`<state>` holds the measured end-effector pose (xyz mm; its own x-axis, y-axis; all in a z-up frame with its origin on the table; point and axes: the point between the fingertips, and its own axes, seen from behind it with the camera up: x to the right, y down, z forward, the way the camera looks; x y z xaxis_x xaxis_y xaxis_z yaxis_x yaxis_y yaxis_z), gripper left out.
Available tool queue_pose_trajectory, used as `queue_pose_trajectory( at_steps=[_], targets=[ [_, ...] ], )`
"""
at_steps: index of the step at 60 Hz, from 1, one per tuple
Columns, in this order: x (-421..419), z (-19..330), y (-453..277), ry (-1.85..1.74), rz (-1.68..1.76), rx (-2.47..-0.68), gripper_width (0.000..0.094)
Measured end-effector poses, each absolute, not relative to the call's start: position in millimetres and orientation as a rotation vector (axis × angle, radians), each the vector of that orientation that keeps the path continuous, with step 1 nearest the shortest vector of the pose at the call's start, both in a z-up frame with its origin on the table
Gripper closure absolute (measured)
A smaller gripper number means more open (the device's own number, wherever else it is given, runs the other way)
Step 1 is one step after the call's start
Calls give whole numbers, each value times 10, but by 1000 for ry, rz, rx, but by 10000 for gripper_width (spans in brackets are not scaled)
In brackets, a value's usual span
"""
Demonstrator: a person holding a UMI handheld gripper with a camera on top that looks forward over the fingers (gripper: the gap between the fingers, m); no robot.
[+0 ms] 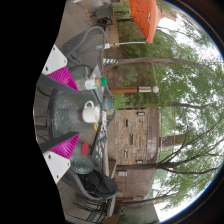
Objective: Pour water
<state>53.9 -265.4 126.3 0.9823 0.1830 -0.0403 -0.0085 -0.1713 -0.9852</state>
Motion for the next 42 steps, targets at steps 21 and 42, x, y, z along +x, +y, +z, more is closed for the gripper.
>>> queue_pose_trajectory(
  at_steps=[21,42],
  targets=[
    [-1036,1264,-1704,-248,153,-1623,138],
    [-1061,1026,-792,-14,4,-1687,185]
  ],
)
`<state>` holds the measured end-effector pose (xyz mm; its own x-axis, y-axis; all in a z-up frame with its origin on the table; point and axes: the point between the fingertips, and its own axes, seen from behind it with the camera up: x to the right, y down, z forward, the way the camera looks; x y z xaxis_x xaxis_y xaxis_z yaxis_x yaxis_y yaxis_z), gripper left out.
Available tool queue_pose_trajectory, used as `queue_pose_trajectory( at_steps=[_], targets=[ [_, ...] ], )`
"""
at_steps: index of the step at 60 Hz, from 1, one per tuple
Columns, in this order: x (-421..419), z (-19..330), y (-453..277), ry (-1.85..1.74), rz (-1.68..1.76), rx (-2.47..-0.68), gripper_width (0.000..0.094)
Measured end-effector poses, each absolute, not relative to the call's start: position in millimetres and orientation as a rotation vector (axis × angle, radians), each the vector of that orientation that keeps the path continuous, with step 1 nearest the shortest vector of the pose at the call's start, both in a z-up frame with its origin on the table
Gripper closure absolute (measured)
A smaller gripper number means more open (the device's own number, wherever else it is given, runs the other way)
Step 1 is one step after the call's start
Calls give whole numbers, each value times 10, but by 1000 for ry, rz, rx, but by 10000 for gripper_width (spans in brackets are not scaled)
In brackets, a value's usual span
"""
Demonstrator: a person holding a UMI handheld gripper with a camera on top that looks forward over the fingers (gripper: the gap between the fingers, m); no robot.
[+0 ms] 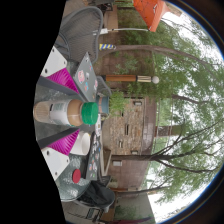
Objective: Pour water
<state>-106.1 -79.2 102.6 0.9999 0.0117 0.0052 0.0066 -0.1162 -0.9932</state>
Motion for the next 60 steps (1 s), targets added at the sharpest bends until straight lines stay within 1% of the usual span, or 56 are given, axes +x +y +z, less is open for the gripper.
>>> queue_pose_trajectory(
  at_steps=[1,2,4,5,8,13,15,17,18,23,30,32,38,46,47,48,49,54,55,57,59,60],
  targets=[
    [-1063,1013,-773,-7,4,-1691,230],
    [-1050,982,-727,1,8,-1697,298],
    [-1048,907,-711,24,12,-1719,505],
    [-1047,865,-695,36,21,-1727,507],
    [-1047,910,-706,58,31,-1699,507],
    [-1023,847,-684,1,-16,-1724,510],
    [-1106,876,-692,-25,-35,-1732,509],
    [-1120,881,-683,-47,-26,-1725,556],
    [-1135,885,-676,-47,-13,-1721,557],
    [-1161,861,-586,-41,64,-1729,629],
    [-1359,950,-373,48,254,-1740,630],
    [-1323,1026,-259,78,310,-1722,630],
    [-1332,1267,-6,281,521,-1692,631],
    [-1186,1535,257,666,985,-1593,631],
    [-1090,1512,330,711,1045,-1578,631],
    [-1176,1568,316,772,1091,-1560,631],
    [-1052,1513,414,806,1148,-1539,632],
    [-801,1472,503,1034,1348,-1456,632],
    [-923,1571,415,1099,1384,-1434,632],
    [-802,1517,471,1169,1470,-1389,632],
    [-759,1529,462,1243,1548,-1343,633],
    [-780,1595,420,1292,1579,-1322,633]
  ],
)
